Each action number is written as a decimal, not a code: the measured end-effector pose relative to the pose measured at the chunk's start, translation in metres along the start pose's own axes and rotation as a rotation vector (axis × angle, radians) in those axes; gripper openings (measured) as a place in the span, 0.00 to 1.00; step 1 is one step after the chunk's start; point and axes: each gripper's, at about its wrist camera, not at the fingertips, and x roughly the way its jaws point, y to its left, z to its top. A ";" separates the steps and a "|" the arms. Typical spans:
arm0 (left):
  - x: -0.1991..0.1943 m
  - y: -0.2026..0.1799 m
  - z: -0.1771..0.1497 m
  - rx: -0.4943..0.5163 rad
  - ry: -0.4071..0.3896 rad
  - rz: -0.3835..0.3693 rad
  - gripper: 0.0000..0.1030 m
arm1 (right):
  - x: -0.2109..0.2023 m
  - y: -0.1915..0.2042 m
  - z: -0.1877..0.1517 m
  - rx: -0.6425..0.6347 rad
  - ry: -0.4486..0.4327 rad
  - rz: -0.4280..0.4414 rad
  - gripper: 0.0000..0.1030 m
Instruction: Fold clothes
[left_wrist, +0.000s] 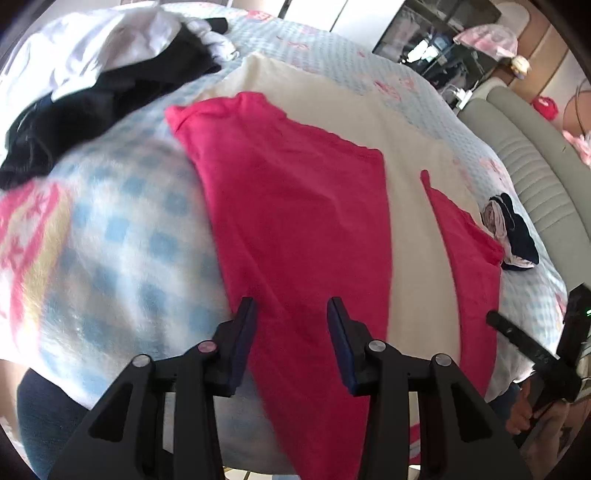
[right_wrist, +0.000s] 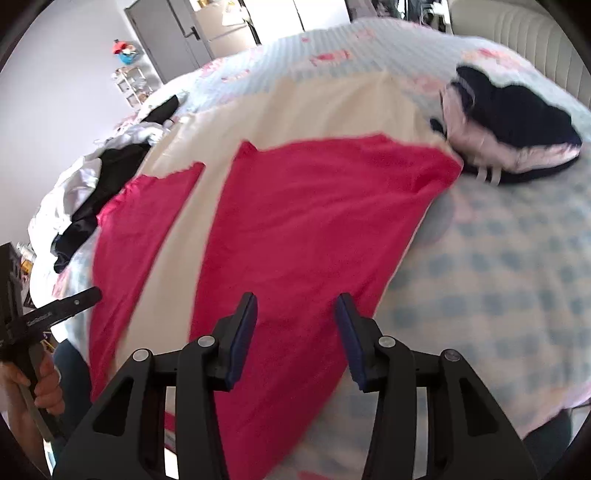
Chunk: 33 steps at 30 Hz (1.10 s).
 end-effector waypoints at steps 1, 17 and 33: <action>0.002 0.002 -0.001 0.004 0.011 0.013 0.36 | 0.005 -0.003 -0.004 0.000 0.006 -0.010 0.45; 0.001 0.005 -0.005 0.027 -0.006 -0.027 0.34 | 0.005 -0.006 -0.020 0.018 0.024 -0.044 0.55; -0.020 0.033 0.105 0.039 -0.204 0.049 0.34 | -0.038 -0.008 0.025 -0.010 -0.044 -0.096 0.56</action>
